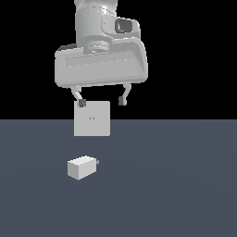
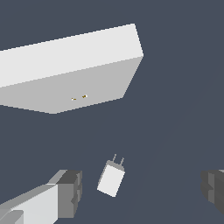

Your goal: Plug the charger into the wall socket.

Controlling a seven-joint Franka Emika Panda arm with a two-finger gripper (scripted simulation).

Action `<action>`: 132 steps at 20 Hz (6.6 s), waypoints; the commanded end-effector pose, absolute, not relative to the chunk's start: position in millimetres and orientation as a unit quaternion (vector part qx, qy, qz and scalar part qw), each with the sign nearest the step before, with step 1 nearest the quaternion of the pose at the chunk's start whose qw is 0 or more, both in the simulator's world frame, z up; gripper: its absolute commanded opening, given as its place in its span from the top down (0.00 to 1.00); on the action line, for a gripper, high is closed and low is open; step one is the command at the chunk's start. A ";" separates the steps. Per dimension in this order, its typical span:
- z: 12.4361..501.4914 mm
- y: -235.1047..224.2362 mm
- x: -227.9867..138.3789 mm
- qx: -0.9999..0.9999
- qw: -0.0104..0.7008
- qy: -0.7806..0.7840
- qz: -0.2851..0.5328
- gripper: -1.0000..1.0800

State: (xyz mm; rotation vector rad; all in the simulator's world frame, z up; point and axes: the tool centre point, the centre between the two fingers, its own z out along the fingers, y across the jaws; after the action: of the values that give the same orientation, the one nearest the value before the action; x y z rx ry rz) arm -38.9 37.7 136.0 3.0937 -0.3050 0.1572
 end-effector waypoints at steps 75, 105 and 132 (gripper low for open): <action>14.6 65.9 -82.1 0.951 0.034 -0.287 0.113 1.00; 90.9 69.5 -40.4 0.993 0.003 -0.016 0.120 1.00; 100.0 73.5 -13.1 0.993 -0.003 0.020 0.119 1.00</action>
State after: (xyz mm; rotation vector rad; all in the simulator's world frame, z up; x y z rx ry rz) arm -18.5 73.5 100.0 3.1237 0.0626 0.3727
